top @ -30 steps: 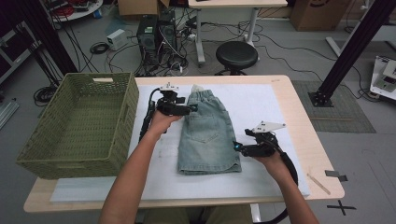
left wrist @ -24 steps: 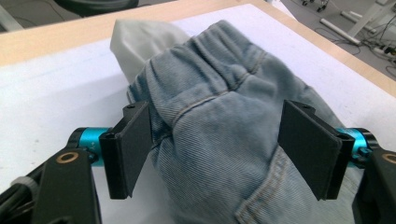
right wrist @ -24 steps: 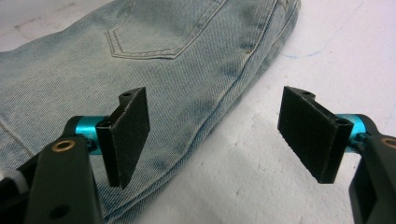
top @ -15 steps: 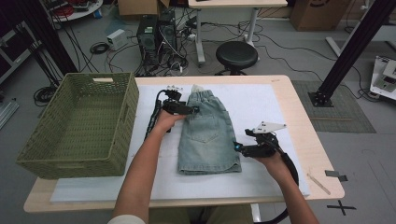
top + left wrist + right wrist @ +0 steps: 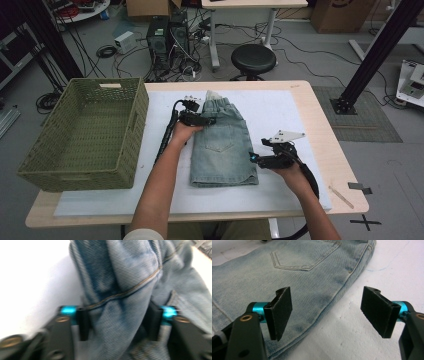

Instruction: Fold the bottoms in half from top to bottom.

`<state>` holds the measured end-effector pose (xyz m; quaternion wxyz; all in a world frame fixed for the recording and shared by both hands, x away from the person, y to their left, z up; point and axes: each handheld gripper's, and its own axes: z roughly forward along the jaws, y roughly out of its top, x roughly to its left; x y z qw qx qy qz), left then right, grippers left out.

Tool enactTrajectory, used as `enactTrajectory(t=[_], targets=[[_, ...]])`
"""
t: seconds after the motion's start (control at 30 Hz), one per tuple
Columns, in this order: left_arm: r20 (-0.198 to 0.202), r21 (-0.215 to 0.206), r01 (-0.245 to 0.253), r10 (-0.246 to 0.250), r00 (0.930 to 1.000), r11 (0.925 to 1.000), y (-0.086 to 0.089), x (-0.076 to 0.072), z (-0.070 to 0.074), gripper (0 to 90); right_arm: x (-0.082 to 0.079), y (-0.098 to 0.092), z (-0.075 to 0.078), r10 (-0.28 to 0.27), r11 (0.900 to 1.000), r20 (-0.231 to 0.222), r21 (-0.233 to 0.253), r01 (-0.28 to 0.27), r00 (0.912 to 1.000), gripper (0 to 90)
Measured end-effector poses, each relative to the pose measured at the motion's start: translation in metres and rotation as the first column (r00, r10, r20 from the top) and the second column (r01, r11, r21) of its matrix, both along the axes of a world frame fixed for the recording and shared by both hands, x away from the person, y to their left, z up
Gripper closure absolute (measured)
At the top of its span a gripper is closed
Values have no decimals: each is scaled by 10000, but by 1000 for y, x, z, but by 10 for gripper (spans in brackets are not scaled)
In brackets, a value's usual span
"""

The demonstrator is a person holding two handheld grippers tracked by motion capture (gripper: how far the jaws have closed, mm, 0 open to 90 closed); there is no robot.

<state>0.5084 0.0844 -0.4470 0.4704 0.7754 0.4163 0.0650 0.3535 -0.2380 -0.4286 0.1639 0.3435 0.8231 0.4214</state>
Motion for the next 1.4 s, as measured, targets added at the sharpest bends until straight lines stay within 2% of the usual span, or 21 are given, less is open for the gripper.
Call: enactTrajectory(t=[0.07,0.2,0.4,0.5,0.57,0.67,0.77,0.9,1.03,1.2,1.27,1.4], targets=[[322,-124,86,-82,9994,9999,-2,-4,2,637,0,1,0,1,10000,-12,-31,-1,10000,261],[898,-504,344,-298,9955,9981,-1,-10,6,666,-1,2,0,-50,10000,7,-13,50,10000,271],[1703,-844,961,-807,9821,9918,2,-20,16,668,-1,7,2,-180,9997,-2,153,180,9998,352],[1971,-938,1178,-975,9755,9886,2,-25,21,669,-1,12,5,-231,9988,-5,421,231,9997,463],[2171,-942,1321,-1092,9700,9867,2,-29,24,669,1,17,7,-260,9979,-12,587,261,9997,568],[2438,-1060,1542,-1247,9618,9823,2,-35,28,669,8,31,8,27,9978,-212,656,-13,9998,671],[2617,-1086,1731,-1398,9550,9789,4,-42,30,669,16,49,7,312,9984,-325,473,-297,9990,721],[2831,-1054,1955,-1591,9458,9750,7,-49,33,670,29,66,5,287,9979,-534,596,-255,9982,783],[2965,-1092,2128,-1725,9393,9710,7,-55,34,671,39,78,-1,163,9998,-646,138,-154,9978,863],[3135,-1059,2407,-1973,9288,9648,8,-64,35,674,47,85,-11,-254,9981,-259,-573,239,9993,900],[3089,-939,2528,-2132,9269,9630,9,-67,34,676,51,85,-15,-368,9976,-343,-607,347,9987,900],[3262,-645,2692,-2347,9157,9609,9,-74,33,683,54,85,-19,-569,9964,-410,-652,542,9975,900]])
